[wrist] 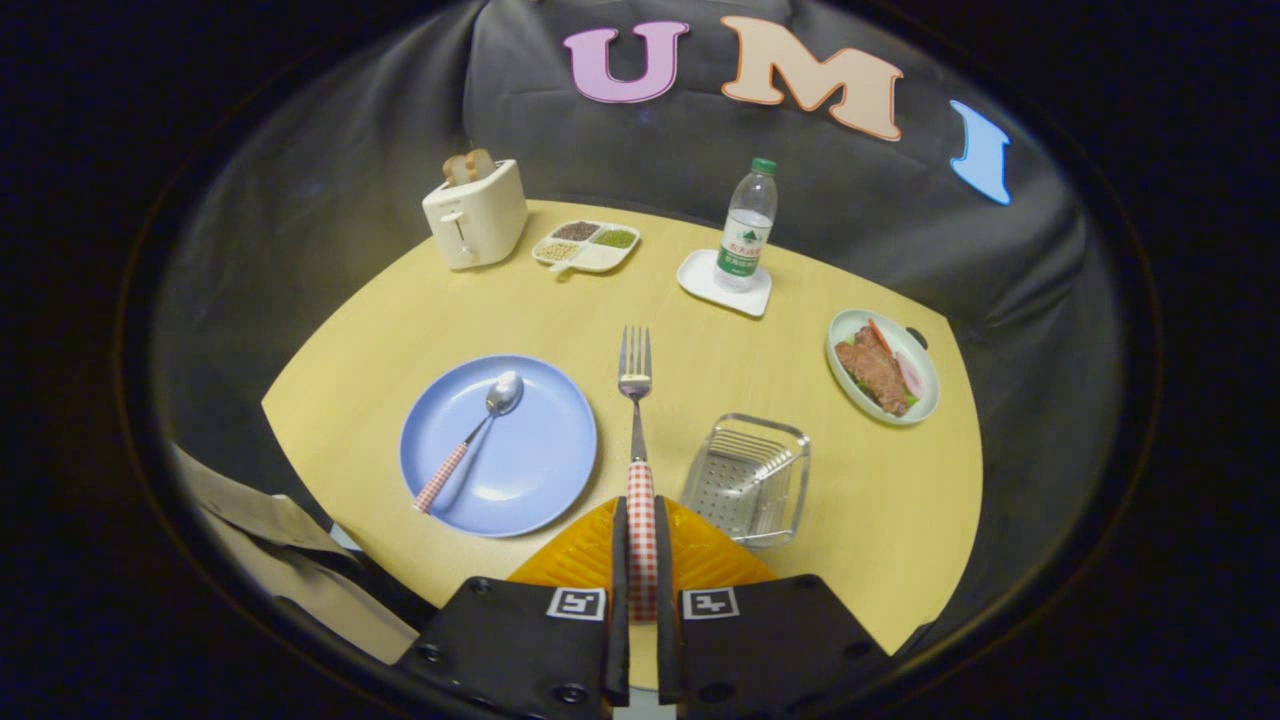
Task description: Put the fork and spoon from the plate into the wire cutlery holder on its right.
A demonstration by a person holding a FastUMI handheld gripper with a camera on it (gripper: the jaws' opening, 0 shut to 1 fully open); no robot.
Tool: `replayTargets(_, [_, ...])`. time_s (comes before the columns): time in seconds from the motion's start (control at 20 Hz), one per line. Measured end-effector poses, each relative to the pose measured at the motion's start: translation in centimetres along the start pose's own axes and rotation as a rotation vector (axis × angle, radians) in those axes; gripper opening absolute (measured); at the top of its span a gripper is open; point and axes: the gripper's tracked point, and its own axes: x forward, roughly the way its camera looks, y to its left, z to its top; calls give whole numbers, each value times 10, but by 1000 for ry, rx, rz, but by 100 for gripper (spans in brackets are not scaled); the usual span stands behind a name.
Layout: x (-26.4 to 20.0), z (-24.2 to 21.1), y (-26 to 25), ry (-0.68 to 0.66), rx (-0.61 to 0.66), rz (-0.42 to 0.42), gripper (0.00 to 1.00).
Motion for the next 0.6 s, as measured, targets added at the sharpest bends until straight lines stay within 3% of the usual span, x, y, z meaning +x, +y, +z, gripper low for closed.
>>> replayTargets(0.6, [-23, -25, -57, 163, -122, 73, 14])
